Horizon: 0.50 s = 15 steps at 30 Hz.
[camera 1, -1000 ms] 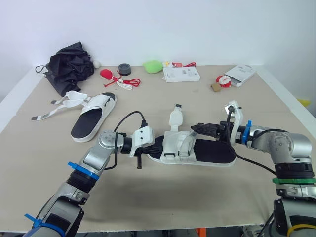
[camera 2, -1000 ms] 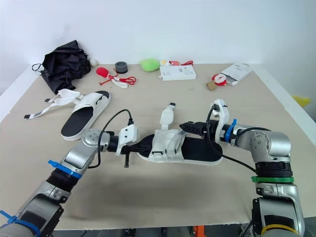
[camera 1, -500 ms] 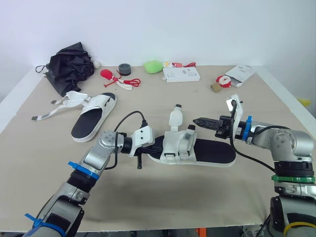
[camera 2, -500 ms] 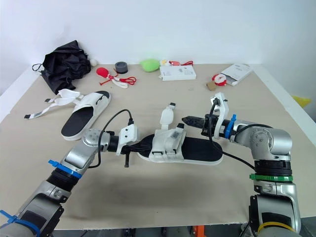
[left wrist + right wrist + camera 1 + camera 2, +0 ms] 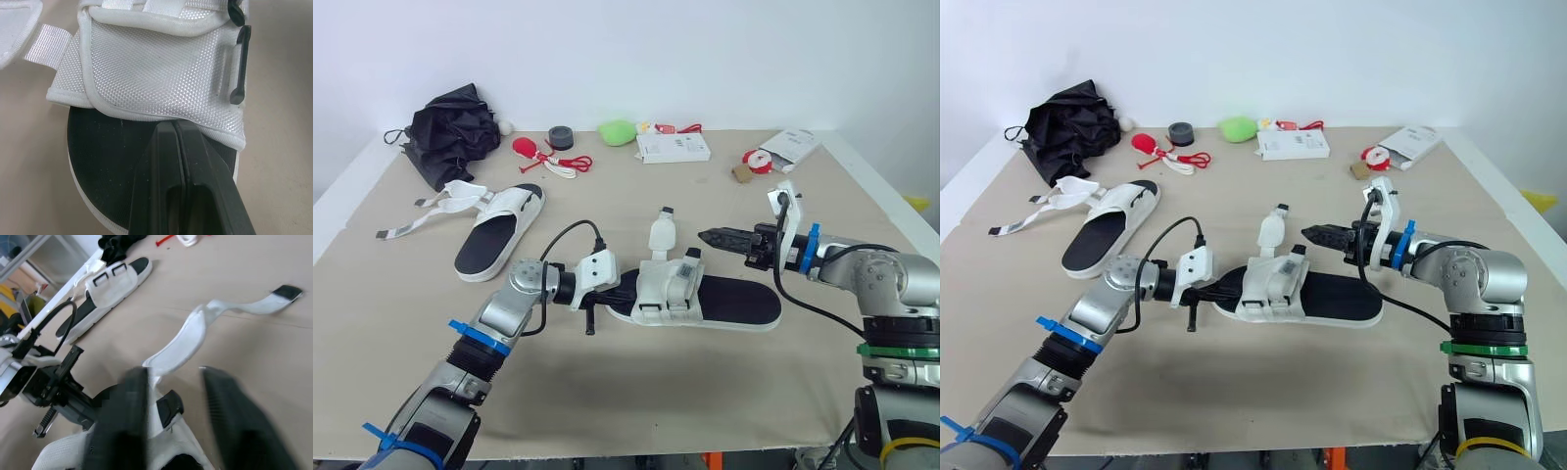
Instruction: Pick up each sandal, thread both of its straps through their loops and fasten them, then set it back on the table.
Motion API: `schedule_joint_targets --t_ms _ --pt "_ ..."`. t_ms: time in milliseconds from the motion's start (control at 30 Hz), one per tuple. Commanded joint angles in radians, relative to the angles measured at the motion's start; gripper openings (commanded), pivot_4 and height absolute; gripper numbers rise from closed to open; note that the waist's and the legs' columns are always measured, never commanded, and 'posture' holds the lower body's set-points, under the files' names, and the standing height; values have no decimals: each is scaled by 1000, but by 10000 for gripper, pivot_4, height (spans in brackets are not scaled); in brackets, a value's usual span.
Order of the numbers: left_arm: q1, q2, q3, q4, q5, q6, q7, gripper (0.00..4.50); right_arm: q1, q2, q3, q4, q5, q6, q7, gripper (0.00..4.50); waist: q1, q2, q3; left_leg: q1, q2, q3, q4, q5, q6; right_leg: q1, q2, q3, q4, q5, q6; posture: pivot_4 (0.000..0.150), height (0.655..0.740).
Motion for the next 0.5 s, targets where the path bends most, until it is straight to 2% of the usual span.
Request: schedule_joint_targets --t_ms 33,500 --pt "47 16 -60 61 49 44 -9 0 -5 -15 22 -20 -6 33 9 35429 0 0 0 0 0 0 0 0 0 0 0 0 0 0 0 1500 7400" --pt "52 22 -59 54 50 46 -8 0 -24 13 66 -3 -28 16 64 35429 0 0 0 0 0 0 0 0 0 0 0 0 0 0 0 1500 7400"
